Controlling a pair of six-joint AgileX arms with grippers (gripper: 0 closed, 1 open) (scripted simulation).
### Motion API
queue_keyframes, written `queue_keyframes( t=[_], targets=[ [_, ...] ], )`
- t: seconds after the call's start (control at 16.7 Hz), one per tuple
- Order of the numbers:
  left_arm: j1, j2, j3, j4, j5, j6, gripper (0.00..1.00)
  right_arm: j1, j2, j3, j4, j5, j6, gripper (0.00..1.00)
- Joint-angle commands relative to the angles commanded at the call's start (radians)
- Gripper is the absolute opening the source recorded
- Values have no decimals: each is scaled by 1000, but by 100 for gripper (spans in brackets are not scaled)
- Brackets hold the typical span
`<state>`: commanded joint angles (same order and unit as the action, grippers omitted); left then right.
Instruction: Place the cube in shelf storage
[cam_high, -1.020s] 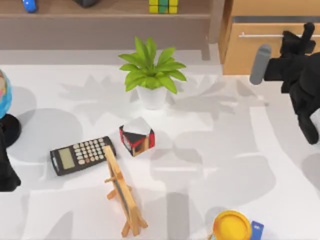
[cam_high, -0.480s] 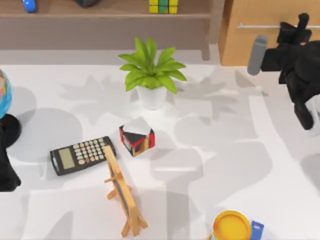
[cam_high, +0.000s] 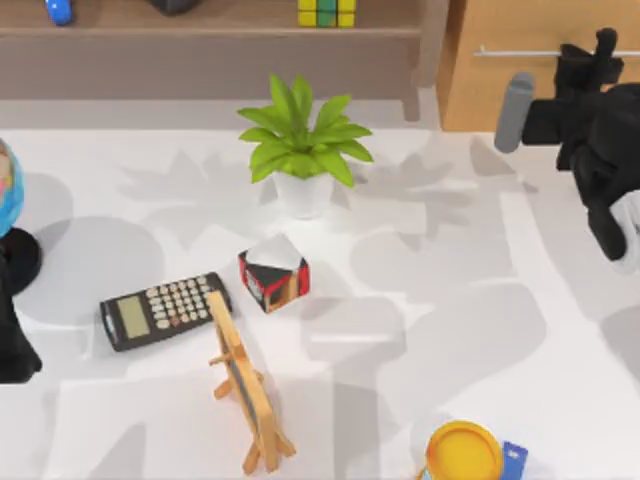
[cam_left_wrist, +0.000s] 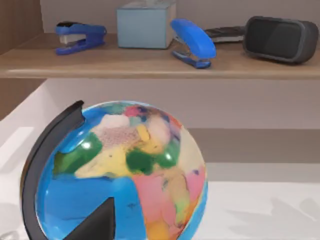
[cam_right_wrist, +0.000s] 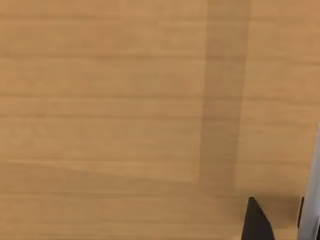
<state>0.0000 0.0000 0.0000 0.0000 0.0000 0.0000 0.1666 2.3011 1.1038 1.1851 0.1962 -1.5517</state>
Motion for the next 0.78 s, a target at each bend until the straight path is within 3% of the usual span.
queue_keyframes(
  t=[0.42,0.78],
  targets=[
    [0,0,0,0,0,0,100,0,0,0,0,0,0,98],
    [0,0,0,0,0,0,100,0,0,0,0,0,0,100]
  ],
)
